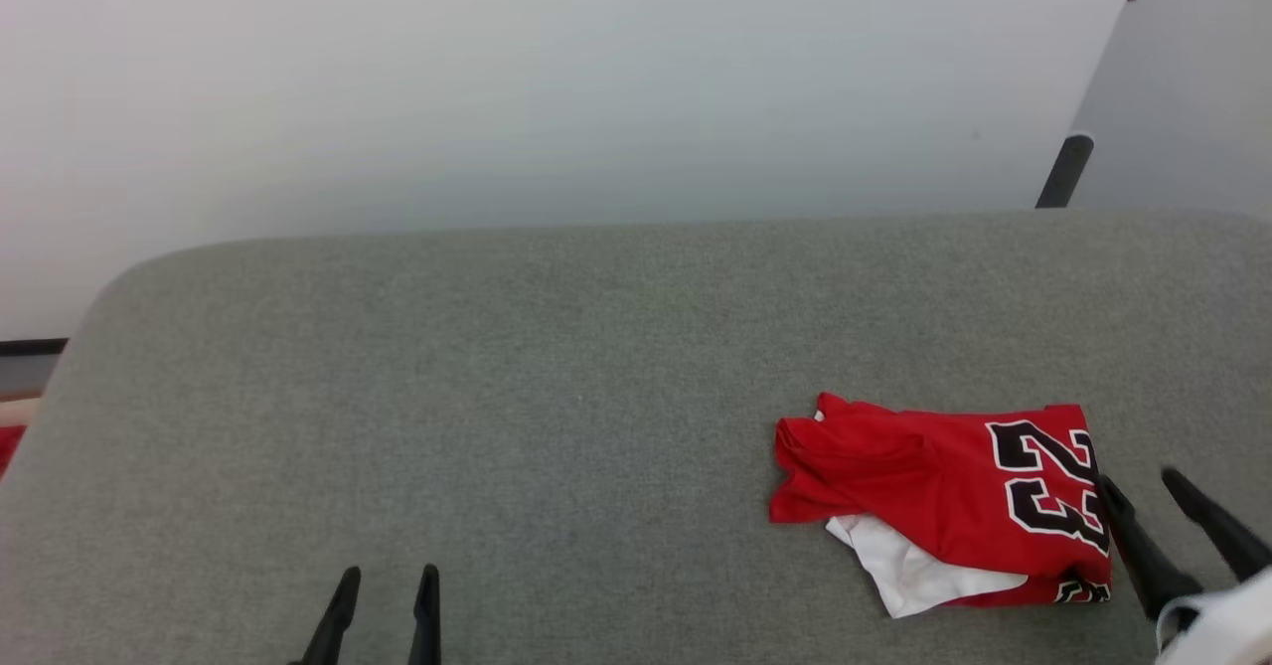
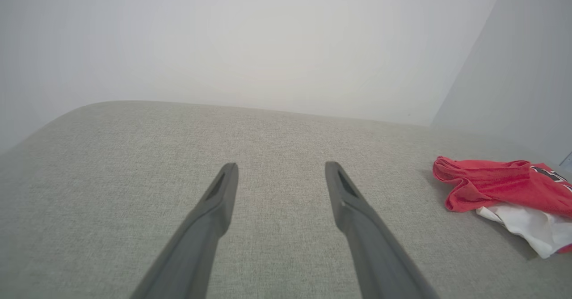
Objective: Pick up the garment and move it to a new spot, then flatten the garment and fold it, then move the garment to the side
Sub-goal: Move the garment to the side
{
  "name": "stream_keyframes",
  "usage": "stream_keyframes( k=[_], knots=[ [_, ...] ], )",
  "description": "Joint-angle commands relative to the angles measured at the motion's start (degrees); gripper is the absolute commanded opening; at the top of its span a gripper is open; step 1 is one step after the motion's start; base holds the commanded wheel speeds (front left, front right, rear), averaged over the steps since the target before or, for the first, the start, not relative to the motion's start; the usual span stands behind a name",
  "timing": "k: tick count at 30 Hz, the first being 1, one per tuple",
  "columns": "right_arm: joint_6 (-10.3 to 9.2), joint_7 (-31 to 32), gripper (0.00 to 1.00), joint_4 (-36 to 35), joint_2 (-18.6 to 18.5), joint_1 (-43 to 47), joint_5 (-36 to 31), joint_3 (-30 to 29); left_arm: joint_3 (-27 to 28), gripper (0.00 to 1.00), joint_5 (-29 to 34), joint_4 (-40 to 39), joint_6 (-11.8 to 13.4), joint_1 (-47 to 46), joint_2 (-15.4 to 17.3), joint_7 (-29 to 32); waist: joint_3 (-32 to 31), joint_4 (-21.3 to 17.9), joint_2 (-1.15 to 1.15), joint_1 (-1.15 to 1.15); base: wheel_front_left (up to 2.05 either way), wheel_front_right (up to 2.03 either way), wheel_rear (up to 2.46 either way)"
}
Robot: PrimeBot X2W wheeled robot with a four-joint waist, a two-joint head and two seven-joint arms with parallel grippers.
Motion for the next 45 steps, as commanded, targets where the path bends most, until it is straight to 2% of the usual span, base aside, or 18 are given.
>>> stream_keyframes(
  k=[1,5,10,13,17,25,30,36,37,38,39,40,45],
  knots=[
    [-0.05,2.31,1.00,-0.06,-1.20,-1.89,-0.04,0.84,-0.06,1.00,-0.26,-0.03,0.26,-0.56,-0.02,-0.14,0.68,-0.54,0.00,0.00,0.00,0.00,0.00],
    [-0.06,14.53,1.00,0.62,-6.46,-7.17,2.63,3.19,-0.73,1.00,-0.11,0.15,0.22,-1.83,-0.21,-0.23,2.24,-0.69,0.00,0.00,0.00,0.00,0.00],
    [-0.05,31.99,1.00,2.71,-11.69,-12.36,9.22,5.10,-1.91,1.00,0.39,1.03,-0.13,-4.60,-0.59,-0.34,5.00,0.09,0.00,0.00,0.00,0.00,0.00],
    [-0.05,40.28,1.00,4.48,-12.98,-15.31,13.20,5.02,-2.73,1.00,0.49,1.77,-0.34,-6.44,-0.88,-0.34,6.81,0.58,0.00,0.00,0.00,0.00,0.00],
    [-0.05,47.73,1.00,7.66,-13.41,-19.77,15.80,4.14,-3.44,1.00,0.91,2.55,-0.65,-8.63,-1.18,-0.46,9.29,1.21,0.00,0.00,0.00,0.00,0.00],
    [-0.05,52.95,1.00,14.79,-11.71,-25.86,13.75,5.51,-4.32,1.00,1.68,3.47,-1.11,-12.83,-1.59,-0.53,13.84,2.83,0.00,0.00,0.00,0.00,0.00],
    [-0.05,53.64,1.00,18.39,-10.70,-26.40,13.42,7.74,-4.51,1.00,1.86,3.88,-1.39,-14.71,-1.95,-0.55,15.54,3.93,0.00,0.00,0.00,0.00,0.00],
    [-0.07,51.57,1.00,21.25,-9.66,-25.82,14.15,9.15,-4.41,1.00,2.05,4.31,-1.71,-16.00,-2.54,-0.55,16.64,4.63,0.00,0.00,0.00,0.00,0.00],
    [-0.07,51.07,0.94,21.64,-9.59,-25.70,14.09,9.26,-4.41,1.00,2.07,4.42,-1.75,-16.25,-2.63,-0.55,16.77,4.69,0.00,0.00,0.00,0.00,0.00],
    [-0.08,50.57,0.59,21.88,-9.46,-25.58,13.99,9.55,-4.41,1.00,2.09,4.53,-1.81,-16.43,-2.73,-0.55,16.88,4.70,0.00,0.00,0.00,0.00,0.00],
    [-0.08,49.71,0.18,21.97,-9.22,-25.56,14.28,9.61,-4.42,1.00,2.09,4.67,-1.89,-16.66,-2.81,-0.55,16.96,4.66,0.00,0.00,0.00,0.00,0.00],
    [-0.08,48.71,0.00,21.98,-9.01,-25.62,14.43,9.51,-4.47,1.00,2.08,4.77,-1.87,-16.96,-2.88,-0.55,17.00,4.59,0.00,0.00,0.00,0.00,0.00],
    [-0.08,43.14,0.00,20.82,-9.75,-25.42,15.81,9.38,-4.72,1.00,2.56,4.95,-2.25,-17.80,-3.10,-0.56,16.75,3.61,0.00,0.00,0.00,0.00,0.00]
  ],
)
